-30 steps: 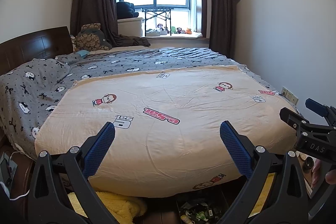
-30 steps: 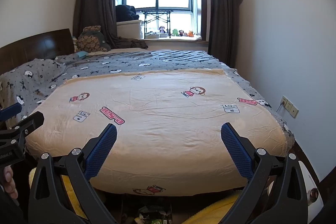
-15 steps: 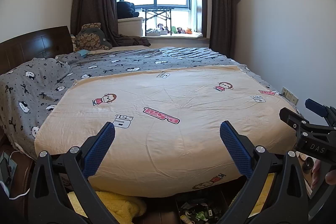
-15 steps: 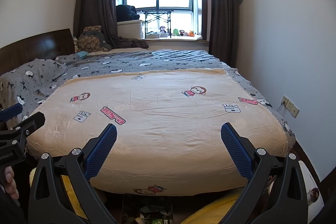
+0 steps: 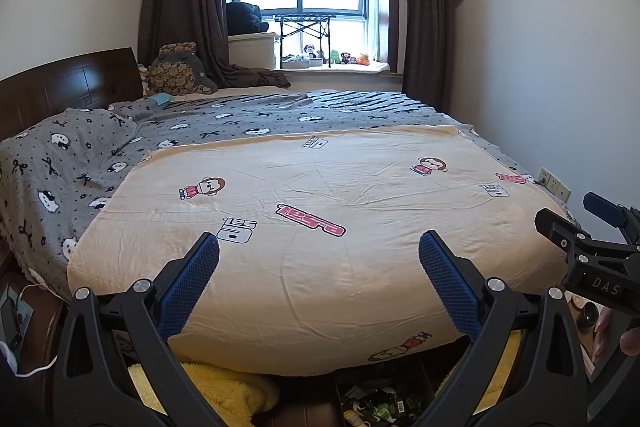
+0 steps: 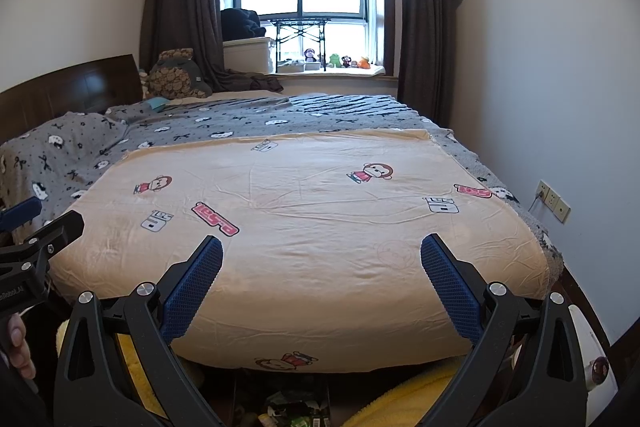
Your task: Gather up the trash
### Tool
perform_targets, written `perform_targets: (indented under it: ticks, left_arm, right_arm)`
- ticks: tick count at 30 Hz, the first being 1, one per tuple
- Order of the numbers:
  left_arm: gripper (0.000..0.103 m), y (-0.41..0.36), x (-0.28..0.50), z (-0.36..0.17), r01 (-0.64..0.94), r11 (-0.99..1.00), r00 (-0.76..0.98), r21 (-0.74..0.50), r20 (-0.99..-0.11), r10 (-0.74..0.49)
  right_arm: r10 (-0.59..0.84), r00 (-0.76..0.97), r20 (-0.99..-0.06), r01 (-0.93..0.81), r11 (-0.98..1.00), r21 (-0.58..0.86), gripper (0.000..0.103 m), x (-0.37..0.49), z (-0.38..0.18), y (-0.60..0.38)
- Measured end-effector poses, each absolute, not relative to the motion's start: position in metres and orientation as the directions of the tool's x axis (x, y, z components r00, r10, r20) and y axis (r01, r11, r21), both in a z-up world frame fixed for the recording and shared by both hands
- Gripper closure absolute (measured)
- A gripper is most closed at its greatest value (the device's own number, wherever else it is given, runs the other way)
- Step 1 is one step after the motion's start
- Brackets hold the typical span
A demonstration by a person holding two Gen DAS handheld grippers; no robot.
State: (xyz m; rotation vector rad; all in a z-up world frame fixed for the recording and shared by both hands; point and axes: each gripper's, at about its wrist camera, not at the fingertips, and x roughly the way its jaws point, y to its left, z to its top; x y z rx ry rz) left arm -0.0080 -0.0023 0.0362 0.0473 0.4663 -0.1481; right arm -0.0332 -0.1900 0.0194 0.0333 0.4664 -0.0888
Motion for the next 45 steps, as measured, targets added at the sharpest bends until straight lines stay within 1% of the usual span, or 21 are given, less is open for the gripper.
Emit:
perform_targets:
  ticks: [16,20,25,30,45]
  left_arm:
    - [0.008,0.004,-0.006,0.034,0.112,0.994,0.886,-0.007,-0.452,-0.103]
    - [0.008,0.007,-0.005,0.035,0.087,0.996,0.888,-0.011,-0.452,-0.082]
    - [0.008,0.007,-0.007,0.034,0.027,0.999,0.896,0.021,-0.445,-0.014]
    - [0.008,0.009,-0.006,0.033,0.046,0.999,0.889,-0.01,-0.455,-0.046]
    - [0.008,0.009,-0.007,0.033,0.051,0.999,0.888,-0.015,-0.456,-0.052]
  right_arm:
    - [-0.075,0.889,-0.452,0.085,0.996,0.001,0.004,-0.035,0.019,-0.183]
    - [-0.081,0.889,-0.451,0.091,0.996,0.001,0.004,-0.034,0.019,-0.184]
    - [-0.079,0.89,-0.449,0.087,0.996,-0.003,0.004,-0.034,0.018,-0.183]
    - [-0.07,0.889,-0.452,0.074,0.997,-0.008,0.004,-0.034,0.017,-0.178]
    - [-0.062,0.889,-0.453,0.062,0.998,-0.015,0.004,-0.034,0.017,-0.172]
